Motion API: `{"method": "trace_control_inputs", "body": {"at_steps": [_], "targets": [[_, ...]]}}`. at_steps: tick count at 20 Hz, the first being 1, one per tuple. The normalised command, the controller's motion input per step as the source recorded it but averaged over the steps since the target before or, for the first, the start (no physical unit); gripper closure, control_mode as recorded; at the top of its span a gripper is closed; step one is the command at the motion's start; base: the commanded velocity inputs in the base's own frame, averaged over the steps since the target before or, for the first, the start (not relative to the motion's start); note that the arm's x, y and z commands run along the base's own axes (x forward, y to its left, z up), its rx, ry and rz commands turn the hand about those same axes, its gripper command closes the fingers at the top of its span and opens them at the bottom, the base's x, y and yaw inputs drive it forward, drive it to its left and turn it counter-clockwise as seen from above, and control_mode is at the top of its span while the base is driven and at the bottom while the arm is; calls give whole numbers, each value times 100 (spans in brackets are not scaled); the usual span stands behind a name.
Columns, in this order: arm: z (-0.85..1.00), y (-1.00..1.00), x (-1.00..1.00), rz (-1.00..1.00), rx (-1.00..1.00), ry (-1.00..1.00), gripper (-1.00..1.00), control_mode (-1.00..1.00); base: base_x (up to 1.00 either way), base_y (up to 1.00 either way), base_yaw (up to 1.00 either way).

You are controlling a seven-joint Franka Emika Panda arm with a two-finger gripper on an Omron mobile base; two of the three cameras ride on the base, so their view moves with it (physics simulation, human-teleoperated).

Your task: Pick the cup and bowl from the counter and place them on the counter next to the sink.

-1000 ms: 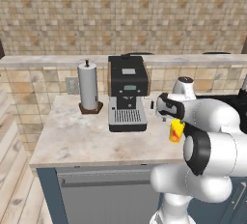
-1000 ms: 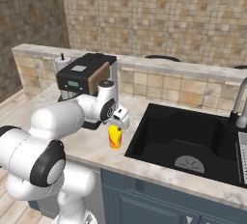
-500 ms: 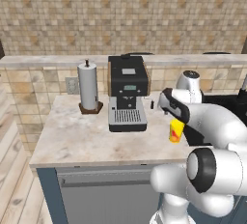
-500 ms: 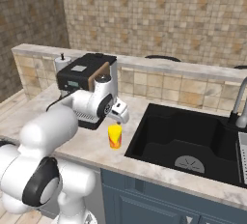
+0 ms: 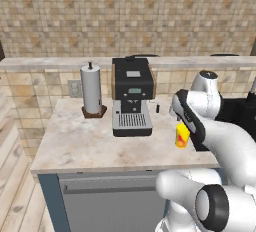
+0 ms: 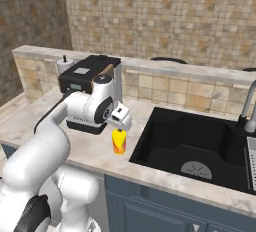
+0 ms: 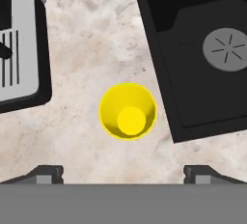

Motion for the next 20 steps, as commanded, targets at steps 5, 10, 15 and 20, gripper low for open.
{"method": "trace_control_inputs", "body": {"at_steps": [5,10,15,20], "targets": [[41,-8,-78,1,0,0,-100,-100,0,0,0],[56,0,-71,6,0,0,-100,-100,0,0,0],[46,2,-60,11,-1,0,-100,-100,0,0,0],[6,5,-18,2,0,0,-100,-100,0,0,0]]}}
